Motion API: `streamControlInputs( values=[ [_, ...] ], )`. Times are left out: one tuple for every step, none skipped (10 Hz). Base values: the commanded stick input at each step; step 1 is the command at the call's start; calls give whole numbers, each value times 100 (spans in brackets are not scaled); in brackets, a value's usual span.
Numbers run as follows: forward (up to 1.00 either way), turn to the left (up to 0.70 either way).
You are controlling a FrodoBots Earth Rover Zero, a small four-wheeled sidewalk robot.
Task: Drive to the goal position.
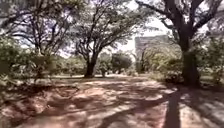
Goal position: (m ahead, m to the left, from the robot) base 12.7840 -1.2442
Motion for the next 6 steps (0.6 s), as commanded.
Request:
streamControlInputs(
  values=[
    [70, 0],
    [70, 0],
    [70, 0],
    [70, 0],
    [70, 0],
    [70, 0]
  ],
)
